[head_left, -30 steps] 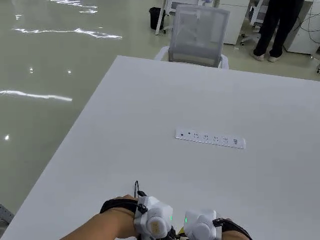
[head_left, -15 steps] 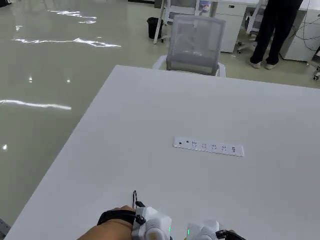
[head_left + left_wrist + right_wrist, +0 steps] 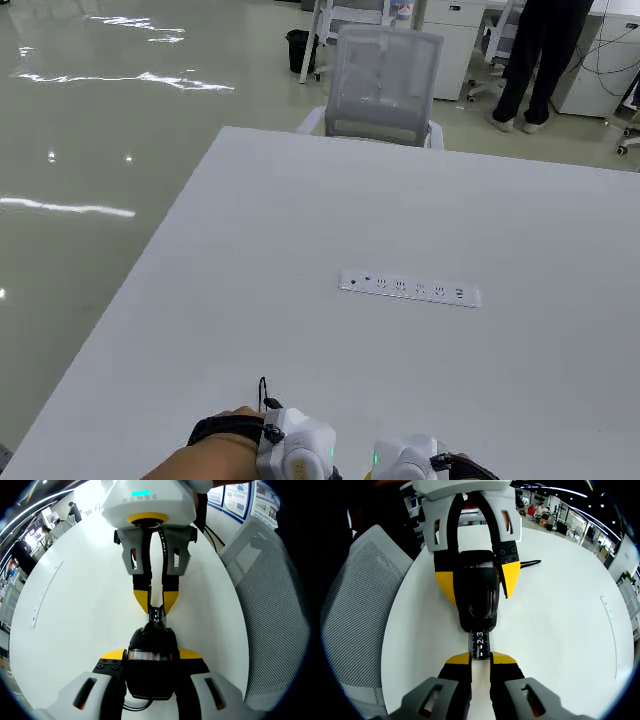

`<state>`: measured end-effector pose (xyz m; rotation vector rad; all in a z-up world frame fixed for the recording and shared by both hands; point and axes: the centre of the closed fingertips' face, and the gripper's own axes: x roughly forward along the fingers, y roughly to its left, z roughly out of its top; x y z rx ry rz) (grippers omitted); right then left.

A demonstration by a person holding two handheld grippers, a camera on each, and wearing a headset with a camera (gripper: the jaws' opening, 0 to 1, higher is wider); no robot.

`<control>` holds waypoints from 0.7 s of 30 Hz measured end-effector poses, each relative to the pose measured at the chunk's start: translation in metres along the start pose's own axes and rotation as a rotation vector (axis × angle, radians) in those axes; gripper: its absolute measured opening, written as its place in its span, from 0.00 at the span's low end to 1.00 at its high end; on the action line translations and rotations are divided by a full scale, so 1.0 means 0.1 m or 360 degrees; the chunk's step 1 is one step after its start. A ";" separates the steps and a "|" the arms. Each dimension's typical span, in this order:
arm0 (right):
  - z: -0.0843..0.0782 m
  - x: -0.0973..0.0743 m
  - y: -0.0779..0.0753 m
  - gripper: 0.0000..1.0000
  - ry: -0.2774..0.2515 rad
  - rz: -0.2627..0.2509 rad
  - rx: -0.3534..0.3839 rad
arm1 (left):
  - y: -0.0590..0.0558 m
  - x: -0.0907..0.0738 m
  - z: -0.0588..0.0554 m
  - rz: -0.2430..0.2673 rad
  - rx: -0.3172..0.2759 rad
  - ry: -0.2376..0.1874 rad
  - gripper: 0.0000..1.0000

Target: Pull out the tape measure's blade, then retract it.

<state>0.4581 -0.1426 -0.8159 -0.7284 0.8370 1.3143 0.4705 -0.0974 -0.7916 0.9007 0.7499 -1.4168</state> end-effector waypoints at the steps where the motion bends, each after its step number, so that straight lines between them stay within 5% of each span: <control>1: -0.01 0.00 0.00 0.10 0.0001 -0.0001 0.0001 | 0.00 0.00 0.00 -0.0001 0.0000 -0.0001 0.33; 21: -0.17 -0.06 -0.01 0.10 0.0021 -0.0017 0.0034 | 0.00 -0.01 0.01 0.0001 -0.0001 -0.0005 0.33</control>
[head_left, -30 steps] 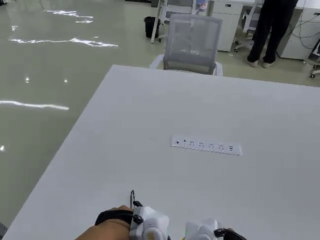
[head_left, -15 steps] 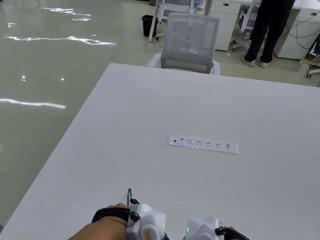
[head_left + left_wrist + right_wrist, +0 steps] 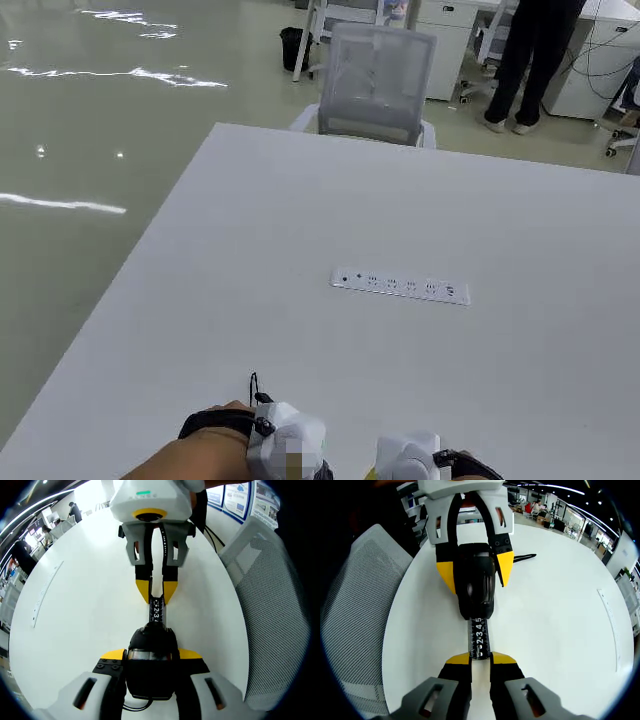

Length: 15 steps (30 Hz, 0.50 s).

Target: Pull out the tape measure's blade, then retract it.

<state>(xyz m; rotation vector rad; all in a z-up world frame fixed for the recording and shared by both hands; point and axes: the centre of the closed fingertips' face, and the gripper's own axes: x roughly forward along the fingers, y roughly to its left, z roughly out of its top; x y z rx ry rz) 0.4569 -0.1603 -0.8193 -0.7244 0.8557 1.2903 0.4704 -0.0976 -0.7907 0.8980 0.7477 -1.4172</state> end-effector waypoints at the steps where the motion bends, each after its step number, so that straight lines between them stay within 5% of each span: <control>1: -0.01 0.00 0.00 0.10 0.0001 0.0001 -0.0001 | 0.00 0.00 0.00 0.0000 0.0000 0.0000 0.33; 15: -0.07 -0.04 0.00 0.10 0.0007 0.0000 0.0012 | -0.01 0.00 0.00 -0.0001 -0.0004 -0.0003 0.33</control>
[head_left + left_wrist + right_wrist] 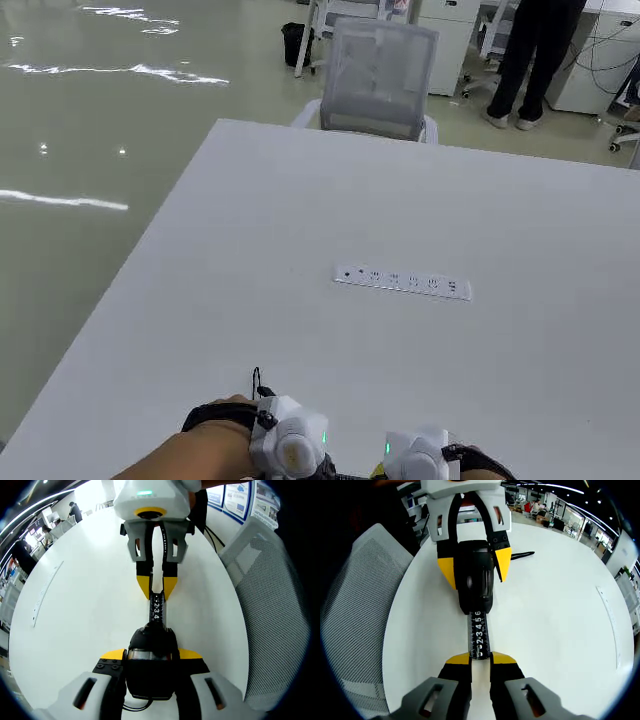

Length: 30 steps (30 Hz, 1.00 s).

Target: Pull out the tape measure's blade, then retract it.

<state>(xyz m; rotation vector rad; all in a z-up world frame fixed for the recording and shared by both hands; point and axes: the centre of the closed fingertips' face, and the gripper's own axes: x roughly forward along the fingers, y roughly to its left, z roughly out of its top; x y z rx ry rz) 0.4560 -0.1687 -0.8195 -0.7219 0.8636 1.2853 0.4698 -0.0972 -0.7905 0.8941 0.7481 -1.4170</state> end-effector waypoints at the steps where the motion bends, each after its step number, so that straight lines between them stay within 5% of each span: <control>1: 0.00 0.00 0.00 0.10 -0.0003 0.0000 0.0005 | 0.00 0.00 0.00 0.0000 0.0000 0.0000 0.33; 30: -0.17 -0.13 0.00 0.10 0.0012 -0.0004 0.0026 | 0.00 0.01 -0.01 -0.0003 -0.0007 0.0000 0.33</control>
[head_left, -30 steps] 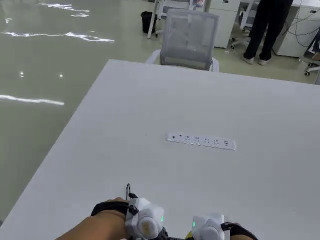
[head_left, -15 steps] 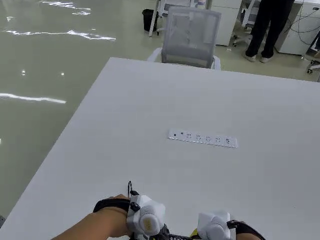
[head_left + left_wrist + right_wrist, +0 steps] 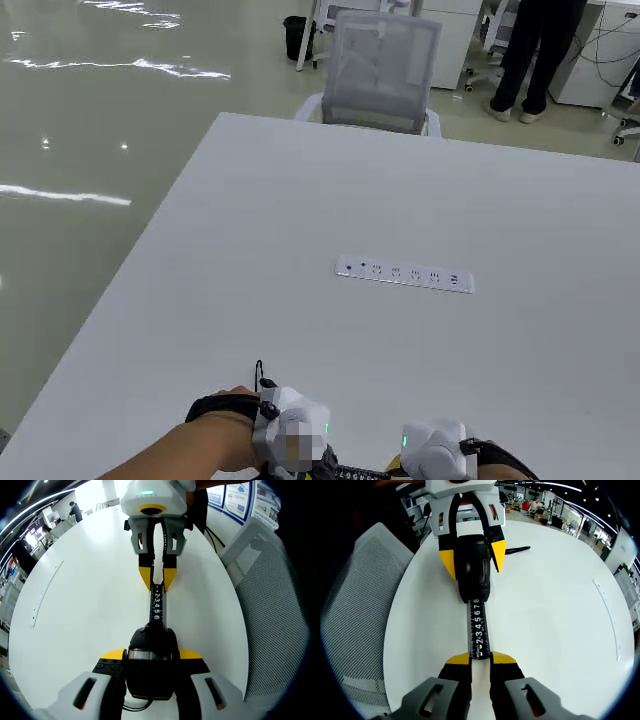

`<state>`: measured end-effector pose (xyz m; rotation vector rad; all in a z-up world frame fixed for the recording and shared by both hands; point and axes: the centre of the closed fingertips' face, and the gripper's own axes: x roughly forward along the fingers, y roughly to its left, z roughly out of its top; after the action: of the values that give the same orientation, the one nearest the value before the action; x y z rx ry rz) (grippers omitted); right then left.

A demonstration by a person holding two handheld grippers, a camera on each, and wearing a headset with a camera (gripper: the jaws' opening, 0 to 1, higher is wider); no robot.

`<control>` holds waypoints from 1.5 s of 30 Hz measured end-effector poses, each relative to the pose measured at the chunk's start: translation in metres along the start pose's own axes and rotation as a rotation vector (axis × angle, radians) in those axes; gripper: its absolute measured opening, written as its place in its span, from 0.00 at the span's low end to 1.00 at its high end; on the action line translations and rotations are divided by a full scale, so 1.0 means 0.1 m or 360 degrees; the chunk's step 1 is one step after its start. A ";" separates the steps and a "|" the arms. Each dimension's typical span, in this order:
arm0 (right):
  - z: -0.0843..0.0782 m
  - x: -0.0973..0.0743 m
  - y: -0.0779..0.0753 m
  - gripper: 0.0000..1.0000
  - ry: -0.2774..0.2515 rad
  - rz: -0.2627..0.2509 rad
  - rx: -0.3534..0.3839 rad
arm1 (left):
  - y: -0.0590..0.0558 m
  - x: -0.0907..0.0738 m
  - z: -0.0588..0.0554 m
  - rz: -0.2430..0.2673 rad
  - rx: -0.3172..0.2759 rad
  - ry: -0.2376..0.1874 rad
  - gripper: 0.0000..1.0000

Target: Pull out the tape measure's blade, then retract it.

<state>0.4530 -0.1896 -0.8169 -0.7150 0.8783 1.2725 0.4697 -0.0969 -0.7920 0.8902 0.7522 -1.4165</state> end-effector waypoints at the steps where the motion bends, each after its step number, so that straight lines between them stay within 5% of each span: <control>1: -0.01 0.00 0.00 0.10 0.0001 0.0000 0.0003 | 0.00 0.00 0.00 0.0000 0.0000 0.0000 0.33; 45: -0.27 -0.15 -0.02 0.10 0.0041 -0.0016 0.0030 | 0.00 -0.01 0.01 0.0007 -0.0003 -0.0005 0.33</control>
<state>0.4495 -0.2208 -0.8177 -0.7218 0.9056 1.2470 0.4697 -0.0974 -0.7909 0.8872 0.7488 -1.4127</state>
